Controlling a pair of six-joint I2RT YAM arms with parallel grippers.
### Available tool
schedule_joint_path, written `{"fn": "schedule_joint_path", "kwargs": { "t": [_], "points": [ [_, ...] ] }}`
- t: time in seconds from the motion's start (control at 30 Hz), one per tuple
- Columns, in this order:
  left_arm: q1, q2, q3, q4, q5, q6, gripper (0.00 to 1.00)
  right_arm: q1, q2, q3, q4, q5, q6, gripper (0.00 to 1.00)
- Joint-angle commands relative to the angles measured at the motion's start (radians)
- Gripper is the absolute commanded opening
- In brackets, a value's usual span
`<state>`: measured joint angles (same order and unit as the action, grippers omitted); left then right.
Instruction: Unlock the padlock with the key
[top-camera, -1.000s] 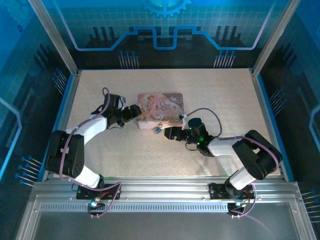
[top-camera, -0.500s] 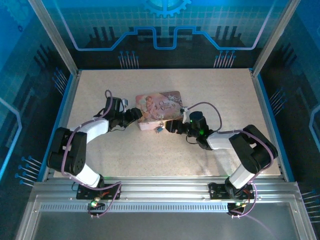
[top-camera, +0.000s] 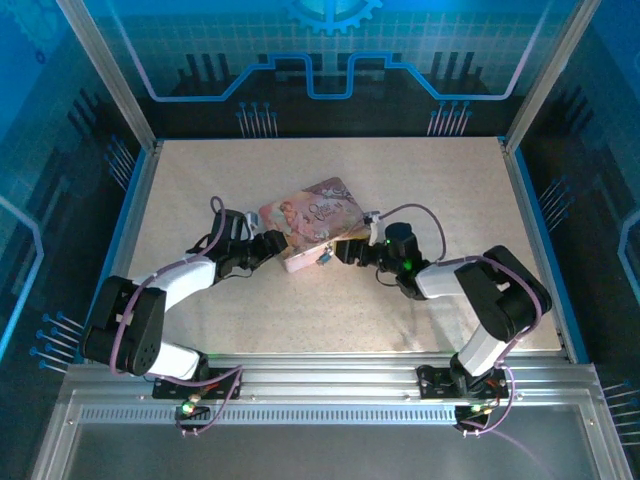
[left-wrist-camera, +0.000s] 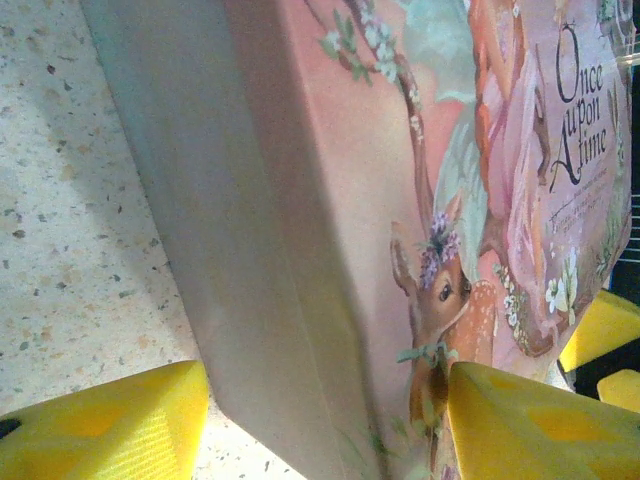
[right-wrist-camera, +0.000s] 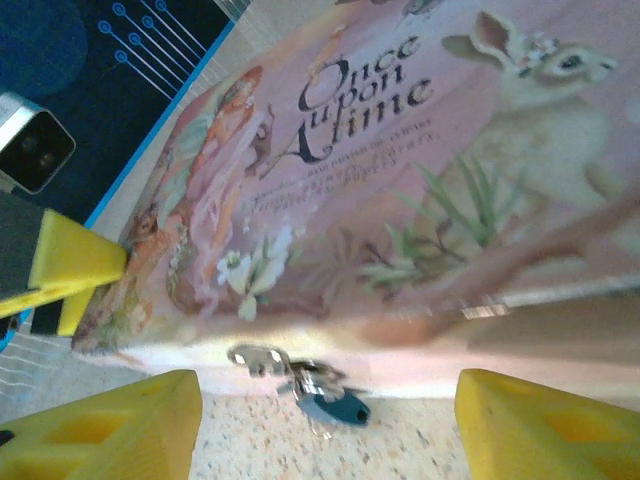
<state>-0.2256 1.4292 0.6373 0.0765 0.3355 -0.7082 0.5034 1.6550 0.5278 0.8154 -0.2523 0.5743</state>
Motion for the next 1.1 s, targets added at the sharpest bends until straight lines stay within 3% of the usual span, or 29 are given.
{"fn": "schedule_joint_path", "kwargs": {
  "t": [0.0, 0.3, 1.07],
  "points": [
    [-0.009, -0.012, -0.028, -0.083, -0.028, -0.004, 0.64, -0.018, -0.023, -0.056, 0.092, -0.055, -0.038, 0.68],
    [-0.012, -0.002, -0.041, -0.054, -0.007, -0.035, 0.64, -0.019, 0.069, -0.062, 0.199, -0.143, -0.007, 0.62],
    [-0.026, 0.041, -0.028, -0.049, -0.006, -0.043, 0.65, 0.003, 0.309, 0.064, 0.359, -0.203, 0.073, 0.58]
  ]
}}
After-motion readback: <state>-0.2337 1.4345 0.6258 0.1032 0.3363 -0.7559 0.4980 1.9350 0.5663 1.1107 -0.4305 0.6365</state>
